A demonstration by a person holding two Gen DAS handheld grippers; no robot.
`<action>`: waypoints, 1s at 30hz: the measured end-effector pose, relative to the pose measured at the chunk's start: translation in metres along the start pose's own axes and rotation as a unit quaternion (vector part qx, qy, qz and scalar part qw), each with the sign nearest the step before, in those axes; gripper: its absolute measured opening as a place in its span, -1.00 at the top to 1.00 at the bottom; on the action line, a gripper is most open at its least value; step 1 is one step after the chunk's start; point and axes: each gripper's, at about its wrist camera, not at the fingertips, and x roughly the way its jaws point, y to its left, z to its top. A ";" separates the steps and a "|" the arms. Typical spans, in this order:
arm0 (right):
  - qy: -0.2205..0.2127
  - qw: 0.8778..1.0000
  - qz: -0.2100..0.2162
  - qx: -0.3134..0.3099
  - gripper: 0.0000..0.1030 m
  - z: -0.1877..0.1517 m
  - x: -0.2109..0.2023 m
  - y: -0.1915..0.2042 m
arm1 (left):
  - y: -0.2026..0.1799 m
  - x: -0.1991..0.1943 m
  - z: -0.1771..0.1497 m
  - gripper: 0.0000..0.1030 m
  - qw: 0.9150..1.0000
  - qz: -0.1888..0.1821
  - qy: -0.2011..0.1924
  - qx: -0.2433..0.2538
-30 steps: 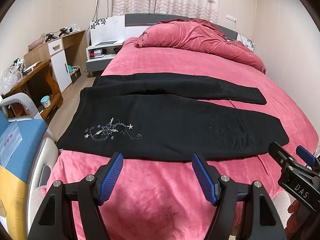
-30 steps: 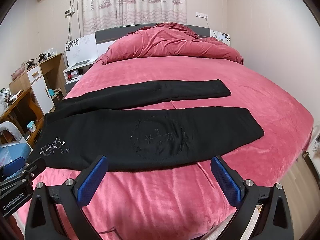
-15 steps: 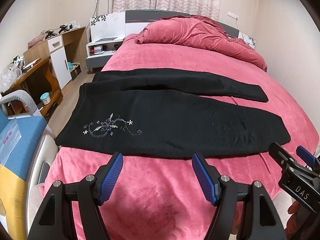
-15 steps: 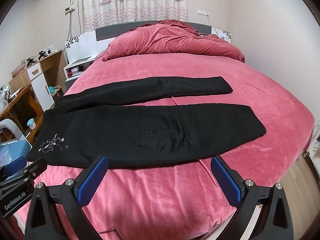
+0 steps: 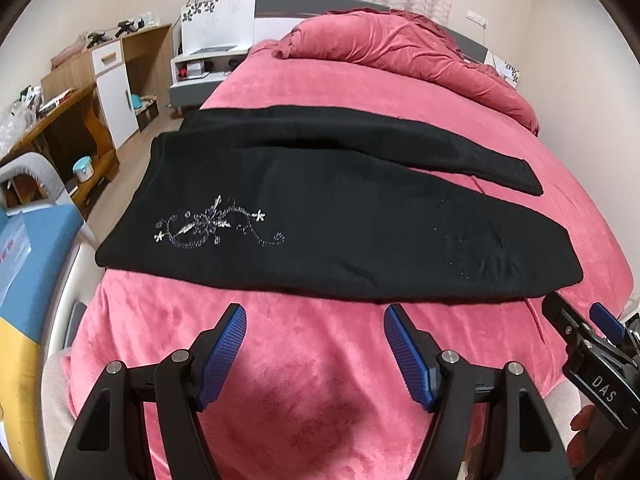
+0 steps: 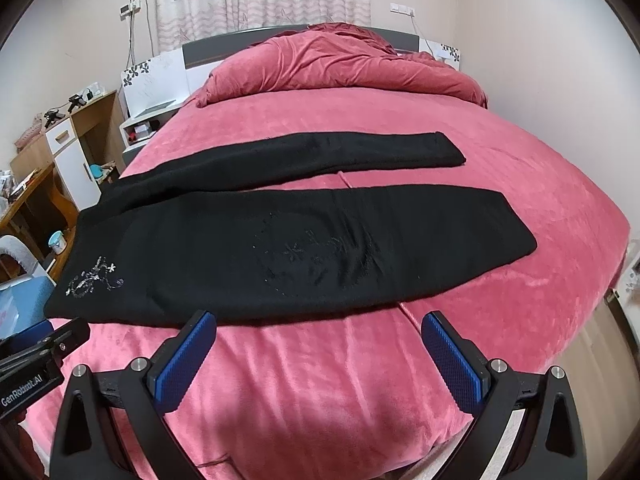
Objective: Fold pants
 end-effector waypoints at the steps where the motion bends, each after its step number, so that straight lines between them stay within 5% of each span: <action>1: 0.001 1.000 -0.001 0.001 -1.00 -0.001 0.003 -0.001 | 0.002 0.003 0.000 -0.41 1.000 -0.003 0.007 -0.003; 9: 0.037 0.999 0.025 0.019 -1.00 -0.005 0.025 -0.019 | 0.031 0.035 -0.008 -0.41 0.990 -0.076 0.094 -0.075; 14: 0.079 0.993 0.055 0.064 -1.00 -0.015 0.050 -0.048 | 0.072 0.057 -0.019 -0.39 0.970 -0.118 0.124 -0.175; 20: 0.106 0.988 0.045 0.099 -1.00 -0.019 0.075 -0.092 | 0.106 0.068 -0.023 -0.39 0.972 -0.073 0.107 -0.196; 30: 0.073 0.963 0.087 0.244 -0.96 0.001 0.108 -0.183 | 0.152 0.081 -0.024 -0.35 0.952 -0.086 0.033 -0.292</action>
